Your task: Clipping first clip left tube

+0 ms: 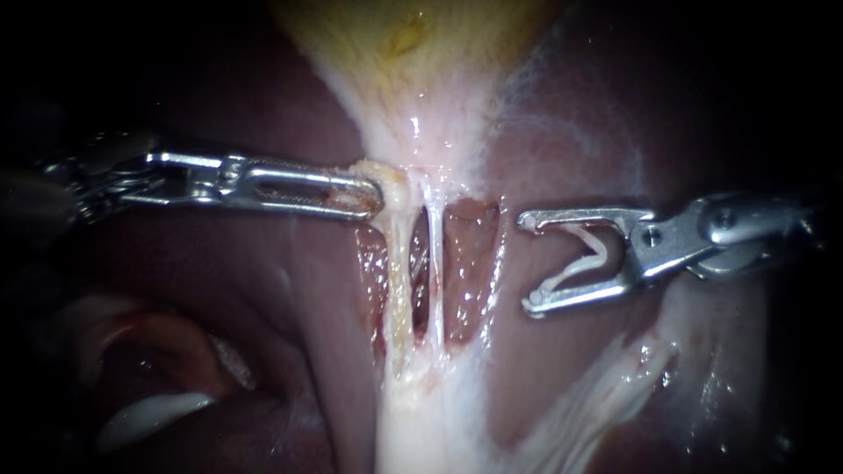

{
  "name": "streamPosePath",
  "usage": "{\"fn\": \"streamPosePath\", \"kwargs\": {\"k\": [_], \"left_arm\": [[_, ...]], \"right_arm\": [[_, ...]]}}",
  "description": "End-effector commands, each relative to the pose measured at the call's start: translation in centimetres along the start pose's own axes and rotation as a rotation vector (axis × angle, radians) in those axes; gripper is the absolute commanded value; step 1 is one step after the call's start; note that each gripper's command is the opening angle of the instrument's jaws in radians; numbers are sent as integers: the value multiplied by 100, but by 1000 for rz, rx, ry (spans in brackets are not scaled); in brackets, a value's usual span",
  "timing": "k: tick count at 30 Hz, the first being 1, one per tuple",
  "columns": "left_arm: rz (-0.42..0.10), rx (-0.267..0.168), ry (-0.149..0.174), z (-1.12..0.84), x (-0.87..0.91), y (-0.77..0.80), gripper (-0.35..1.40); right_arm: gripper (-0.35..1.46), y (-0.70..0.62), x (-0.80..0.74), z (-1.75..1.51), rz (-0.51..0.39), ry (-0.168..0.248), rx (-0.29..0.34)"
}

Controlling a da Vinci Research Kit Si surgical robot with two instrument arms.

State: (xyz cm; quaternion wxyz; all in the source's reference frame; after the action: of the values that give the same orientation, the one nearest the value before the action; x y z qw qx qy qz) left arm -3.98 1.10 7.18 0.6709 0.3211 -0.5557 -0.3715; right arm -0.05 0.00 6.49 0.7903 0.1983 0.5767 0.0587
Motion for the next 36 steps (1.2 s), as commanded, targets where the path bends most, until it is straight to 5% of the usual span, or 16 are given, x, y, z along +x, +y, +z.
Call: {"fn": "streamPosePath", "kwargs": {"k": [1, 10, 20, 36], "left_arm": [[0, 1, 0, -1, 0, -1, -35], [-12, 15, 5, -32, -17, -34, -35], [-21, 44, -31, -55, -38, -64, -35], [-20, 48, -35, -57, -38, -65, -35]], "right_arm": [[50, 0, 0, 0, 0, 0, 0], [50, -1, -1, 1, -1, 1, 6], [50, 0, -1, 1, -1, 1, 6], [49, -4, -7, 29, 8, 5, 21]]}}
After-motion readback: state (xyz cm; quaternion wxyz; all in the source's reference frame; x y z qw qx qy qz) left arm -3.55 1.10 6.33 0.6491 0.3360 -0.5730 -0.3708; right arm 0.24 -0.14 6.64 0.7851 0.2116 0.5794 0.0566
